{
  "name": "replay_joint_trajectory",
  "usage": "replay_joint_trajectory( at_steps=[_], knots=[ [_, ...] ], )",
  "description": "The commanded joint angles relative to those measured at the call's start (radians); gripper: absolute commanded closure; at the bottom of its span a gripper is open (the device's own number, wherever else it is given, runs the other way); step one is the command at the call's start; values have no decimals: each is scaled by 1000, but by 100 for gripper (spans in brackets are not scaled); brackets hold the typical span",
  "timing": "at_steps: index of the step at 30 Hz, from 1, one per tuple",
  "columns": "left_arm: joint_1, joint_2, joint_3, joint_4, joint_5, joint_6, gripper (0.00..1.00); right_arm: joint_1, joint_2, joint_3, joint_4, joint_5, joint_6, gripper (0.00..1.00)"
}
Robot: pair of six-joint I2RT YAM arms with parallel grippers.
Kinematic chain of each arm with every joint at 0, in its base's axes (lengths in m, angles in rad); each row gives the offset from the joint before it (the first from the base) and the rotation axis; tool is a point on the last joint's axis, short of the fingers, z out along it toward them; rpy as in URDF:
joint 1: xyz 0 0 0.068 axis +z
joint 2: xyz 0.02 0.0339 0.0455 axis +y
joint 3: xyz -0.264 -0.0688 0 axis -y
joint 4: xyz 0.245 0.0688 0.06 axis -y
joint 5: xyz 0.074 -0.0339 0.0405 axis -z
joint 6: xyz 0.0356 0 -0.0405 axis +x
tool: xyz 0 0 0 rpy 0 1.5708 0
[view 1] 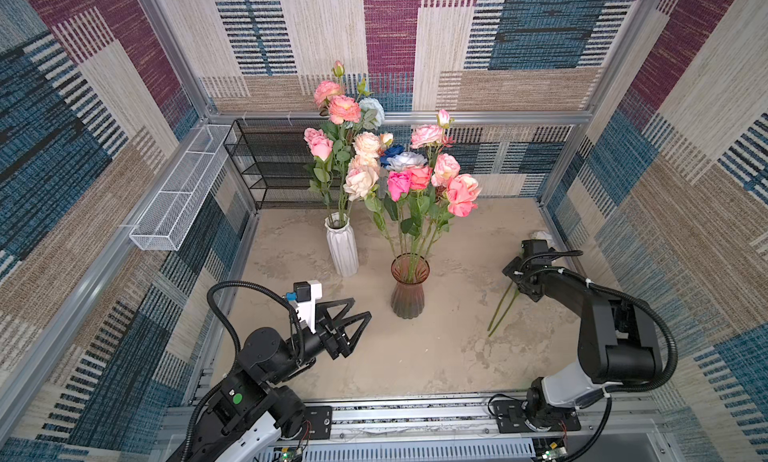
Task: Arrange the flowers into the vase
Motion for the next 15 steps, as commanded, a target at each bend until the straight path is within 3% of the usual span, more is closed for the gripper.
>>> replay_joint_trajectory(
  at_steps=[1,5,9,12,15],
  knots=[
    [3,-21,-3,-9,-9,11,11,-6,74,63,-49,44,-37,14],
    [1,-38,2,-19,-11,17,11,-6,175,127,-99,-8,-81,23],
    [1,-56,3,-23,-19,17,11,23,238,144,-86,-80,-132,41],
    [2,-68,4,-30,-26,19,11,92,290,180,-98,-101,-167,58],
    [1,-74,10,-41,-30,23,11,180,322,218,-103,-114,-174,61]
  ],
)
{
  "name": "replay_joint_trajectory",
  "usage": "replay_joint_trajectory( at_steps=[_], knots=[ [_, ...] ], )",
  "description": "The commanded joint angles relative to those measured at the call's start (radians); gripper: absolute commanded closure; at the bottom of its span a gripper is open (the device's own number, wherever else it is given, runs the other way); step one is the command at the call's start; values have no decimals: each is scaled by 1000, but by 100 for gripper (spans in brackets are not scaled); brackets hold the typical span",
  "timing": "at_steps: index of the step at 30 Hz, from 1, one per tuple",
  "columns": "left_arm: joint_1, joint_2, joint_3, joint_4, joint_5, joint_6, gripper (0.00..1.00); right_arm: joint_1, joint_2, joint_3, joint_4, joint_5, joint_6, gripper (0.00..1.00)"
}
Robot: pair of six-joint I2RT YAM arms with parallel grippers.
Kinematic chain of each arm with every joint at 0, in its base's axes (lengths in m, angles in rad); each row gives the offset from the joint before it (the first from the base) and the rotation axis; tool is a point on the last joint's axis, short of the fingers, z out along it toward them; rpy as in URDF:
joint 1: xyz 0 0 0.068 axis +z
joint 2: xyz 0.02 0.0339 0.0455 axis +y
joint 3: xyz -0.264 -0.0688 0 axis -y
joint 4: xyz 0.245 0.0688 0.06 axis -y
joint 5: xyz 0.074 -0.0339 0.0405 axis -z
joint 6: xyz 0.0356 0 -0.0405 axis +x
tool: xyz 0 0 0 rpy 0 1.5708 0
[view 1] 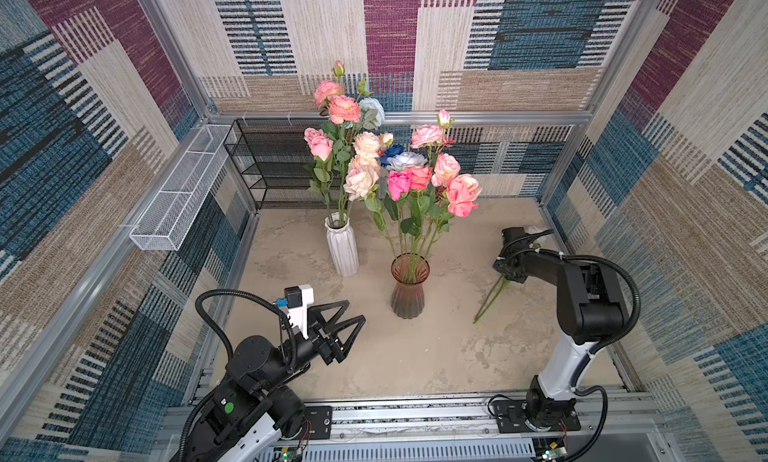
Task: Arrange the flowers into the vase
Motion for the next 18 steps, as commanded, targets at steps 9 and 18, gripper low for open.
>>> replay_joint_trajectory(
  at_steps=[9,18],
  knots=[
    [2,-23,24,-47,-30,18,11,226,38,97,-116,-179,27,54],
    [1,-22,18,-43,-28,6,11,226,-81,5,-80,-143,44,41]
  ],
)
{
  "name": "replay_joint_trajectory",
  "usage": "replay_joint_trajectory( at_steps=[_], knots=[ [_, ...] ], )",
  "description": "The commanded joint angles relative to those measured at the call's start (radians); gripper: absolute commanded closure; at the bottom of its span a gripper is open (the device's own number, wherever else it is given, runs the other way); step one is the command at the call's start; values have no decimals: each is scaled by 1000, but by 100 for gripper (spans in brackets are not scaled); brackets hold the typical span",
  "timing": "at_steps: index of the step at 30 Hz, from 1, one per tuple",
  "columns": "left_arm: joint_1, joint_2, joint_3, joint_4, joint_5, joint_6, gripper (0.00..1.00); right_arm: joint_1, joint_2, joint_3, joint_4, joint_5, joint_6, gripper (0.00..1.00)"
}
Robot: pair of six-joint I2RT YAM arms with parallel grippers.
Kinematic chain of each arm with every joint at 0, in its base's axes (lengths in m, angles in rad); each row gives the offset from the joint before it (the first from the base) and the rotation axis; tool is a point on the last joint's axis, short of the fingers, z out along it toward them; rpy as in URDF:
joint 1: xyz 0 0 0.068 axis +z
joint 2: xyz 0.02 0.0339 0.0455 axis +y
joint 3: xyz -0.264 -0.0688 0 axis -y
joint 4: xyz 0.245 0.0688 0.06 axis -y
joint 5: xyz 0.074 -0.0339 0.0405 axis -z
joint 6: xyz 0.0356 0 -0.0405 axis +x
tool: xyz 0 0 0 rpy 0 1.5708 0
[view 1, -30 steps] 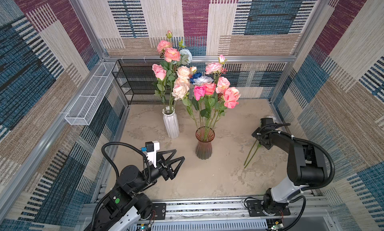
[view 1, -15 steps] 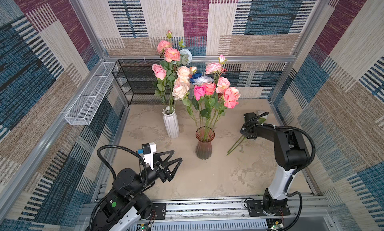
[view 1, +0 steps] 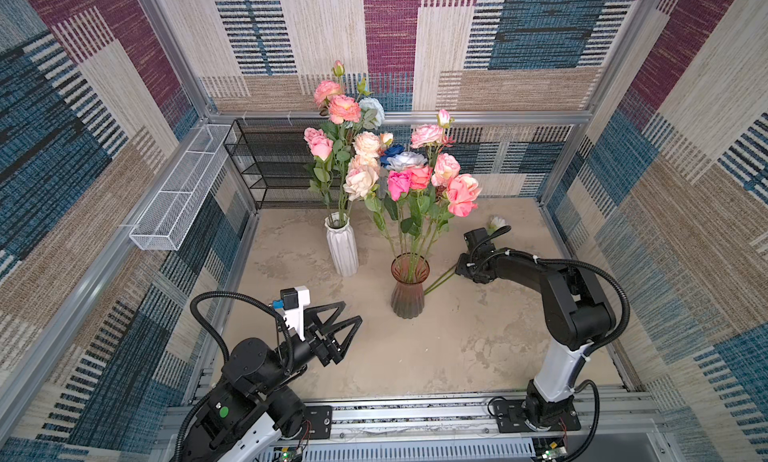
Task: Arrange the flowers into the vase
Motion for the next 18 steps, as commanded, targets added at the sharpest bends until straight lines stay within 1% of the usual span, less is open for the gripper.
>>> replay_joint_trajectory(
  at_steps=[1,4,9,16,18],
  knots=[
    [1,2,1,12,-6,4,11,1,-33,-6,-18,19,10,42],
    [0,1,-4,14,-5,1,11,2,-50,-10,-1,25,-2,39],
    [1,4,-4,21,-3,-4,11,1,-17,11,34,12,-10,33],
    [1,-1,6,6,-7,4,11,1,95,100,-23,50,3,34],
    [2,-7,5,2,-8,7,11,1,120,120,-67,82,1,38]
  ],
)
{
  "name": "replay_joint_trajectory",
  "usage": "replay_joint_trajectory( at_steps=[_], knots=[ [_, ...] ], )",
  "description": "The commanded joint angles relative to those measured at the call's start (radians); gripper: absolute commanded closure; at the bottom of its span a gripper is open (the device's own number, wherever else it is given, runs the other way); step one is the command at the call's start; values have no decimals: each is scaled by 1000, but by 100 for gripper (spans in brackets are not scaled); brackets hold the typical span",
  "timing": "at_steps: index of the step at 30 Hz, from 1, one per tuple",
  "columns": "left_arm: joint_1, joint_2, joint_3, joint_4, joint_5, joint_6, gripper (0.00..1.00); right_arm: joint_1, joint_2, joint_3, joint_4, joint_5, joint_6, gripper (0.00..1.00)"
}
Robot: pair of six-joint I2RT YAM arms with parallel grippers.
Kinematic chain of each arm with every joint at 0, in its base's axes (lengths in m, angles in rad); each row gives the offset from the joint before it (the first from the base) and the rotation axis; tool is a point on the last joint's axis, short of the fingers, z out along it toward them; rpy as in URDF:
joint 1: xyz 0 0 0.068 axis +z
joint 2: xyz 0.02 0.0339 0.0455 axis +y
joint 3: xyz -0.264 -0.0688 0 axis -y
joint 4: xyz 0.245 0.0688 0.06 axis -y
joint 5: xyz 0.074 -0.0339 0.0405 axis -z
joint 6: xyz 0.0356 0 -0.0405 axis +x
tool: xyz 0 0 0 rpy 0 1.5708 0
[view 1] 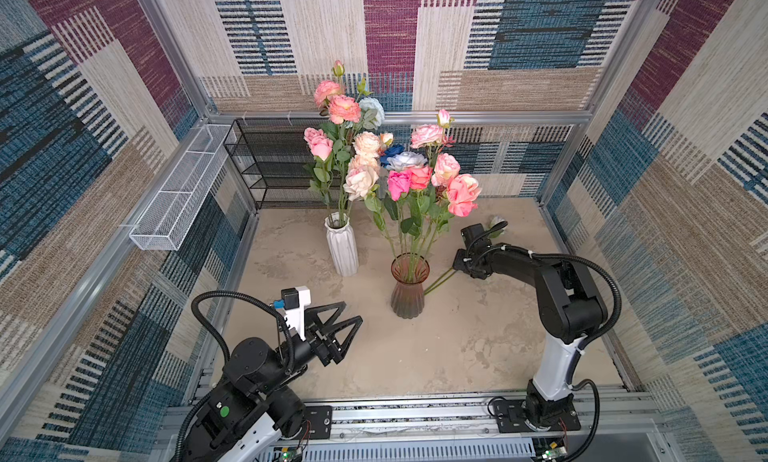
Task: Arrange the flowers into the vase
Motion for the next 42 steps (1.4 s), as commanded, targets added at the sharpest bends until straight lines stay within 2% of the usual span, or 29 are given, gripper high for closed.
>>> replay_joint_trajectory(
  at_steps=[1,8,12,14,18,23,27,33,36,42],
  knots=[
    [1,-7,8,1,-9,7,11,1,26,12,-77,49,-2,41],
    [1,-23,2,-7,-20,19,11,-50,-51,-110,-80,89,-36,56],
    [2,-23,3,-5,-16,21,11,-131,-113,-165,-82,106,-54,58],
    [1,-23,0,-5,-13,21,11,-163,-154,-178,-80,103,-64,56],
    [1,-29,3,-8,-12,20,11,-162,-260,-148,-95,77,-68,37],
    [1,-29,5,-7,-10,21,11,-66,-355,-65,-105,37,-50,34],
    [2,-25,5,-8,-17,18,11,-6,-287,26,-117,-10,14,34],
    [1,-25,13,-29,-23,12,11,-2,-73,130,-133,-27,105,37],
    [2,-33,16,-40,-23,10,11,-2,23,180,-157,-1,138,41],
    [2,-56,11,-49,-32,12,11,0,112,266,-207,49,158,42]
  ],
)
